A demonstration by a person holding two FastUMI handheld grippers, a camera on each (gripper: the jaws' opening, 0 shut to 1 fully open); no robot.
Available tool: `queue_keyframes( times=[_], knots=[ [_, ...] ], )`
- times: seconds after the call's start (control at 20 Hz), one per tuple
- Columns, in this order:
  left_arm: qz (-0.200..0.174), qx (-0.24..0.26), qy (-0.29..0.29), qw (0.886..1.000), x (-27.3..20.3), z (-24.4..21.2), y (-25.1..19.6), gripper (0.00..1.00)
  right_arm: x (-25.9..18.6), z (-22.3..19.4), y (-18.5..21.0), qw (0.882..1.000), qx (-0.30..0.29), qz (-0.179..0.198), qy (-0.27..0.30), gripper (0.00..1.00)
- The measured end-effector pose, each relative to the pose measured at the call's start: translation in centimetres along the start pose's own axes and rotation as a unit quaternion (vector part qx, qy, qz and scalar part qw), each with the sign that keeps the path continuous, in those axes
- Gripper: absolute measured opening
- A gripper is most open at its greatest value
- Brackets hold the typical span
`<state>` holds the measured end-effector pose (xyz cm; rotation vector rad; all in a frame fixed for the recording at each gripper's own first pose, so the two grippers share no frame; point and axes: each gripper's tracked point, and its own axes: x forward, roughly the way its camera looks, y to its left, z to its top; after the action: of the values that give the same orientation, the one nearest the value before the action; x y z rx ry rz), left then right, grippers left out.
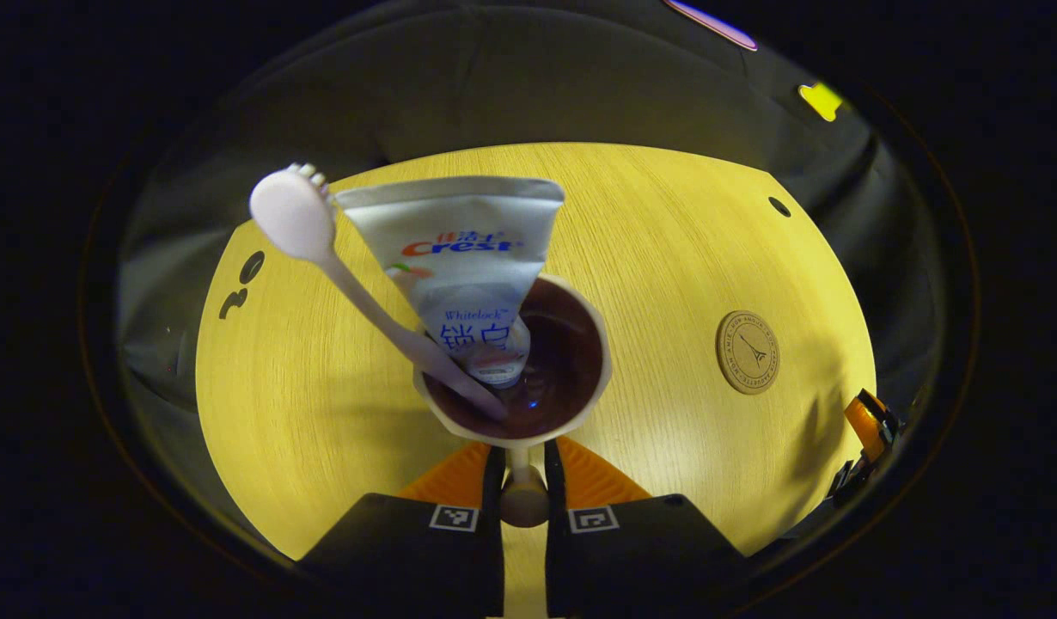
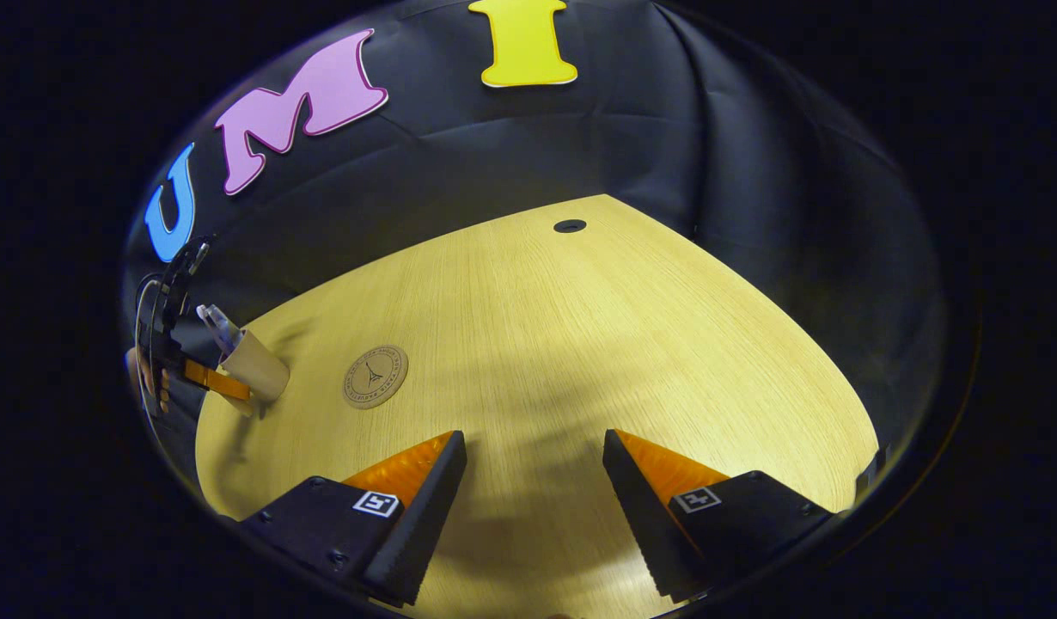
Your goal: Put the toothbrush and toothpaste on the desktop into the cup, then pick up the cup and place it on the coaster on the desktop.
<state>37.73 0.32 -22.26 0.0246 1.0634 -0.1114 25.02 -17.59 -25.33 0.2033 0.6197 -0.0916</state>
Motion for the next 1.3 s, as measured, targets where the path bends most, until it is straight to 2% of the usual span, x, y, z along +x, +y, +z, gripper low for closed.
queue_keyframes(
  times=[0.35, 0.45, 0.5, 0.65, 1.15, 1.2, 1.25, 1.3],
  knots=[
    [-0.006, -0.010, -0.014, 1.000, -0.2, 0.0, 0.2, 0.21, -0.3, 0.4, -0.5, 1.000, -0.006, -0.002, -0.002, 0.99],
    [-0.008, -0.013, -0.021, 1.000, -0.7, 0.2, 0.1, 0.26, -0.3, 0.5, -0.7, 1.000, -0.007, -0.003, -0.003, 0.99],
    [-0.008, -0.010, -0.024, 1.000, -1.2, 0.3, 0.0, 0.21, -0.4, 0.6, -0.7, 1.000, -0.008, -0.004, -0.005, 0.99],
    [-0.014, 0.007, -0.033, 0.999, -2.2, 0.8, -1.2, 0.21, -0.8, 1.2, -1.1, 1.000, -0.006, -0.008, -0.011, 0.99],
    [-0.058, 0.106, -0.031, 0.992, -2.3, 2.2, -10.4, 0.21, -3.6, 2.0, -5.3, 0.998, 0.005, -0.044, -0.037, 0.98],
    [-0.064, 0.112, -0.030, 0.991, -2.1, 2.3, -11.5, 0.17, -3.9, 1.9, -6.0, 0.998, 0.008, -0.049, -0.038, 0.99],
    [-0.070, 0.117, -0.028, 0.990, -2.0, 2.5, -12.5, 0.21, -4.1, 1.7, -6.6, 0.998, 0.014, -0.055, -0.037, 0.99],
    [-0.074, 0.124, -0.028, 0.989, -1.8, 2.6, -13.4, 0.21, -4.4, 1.4, -7.3, 0.997, 0.020, -0.062, -0.033, 0.99]
  ],
)
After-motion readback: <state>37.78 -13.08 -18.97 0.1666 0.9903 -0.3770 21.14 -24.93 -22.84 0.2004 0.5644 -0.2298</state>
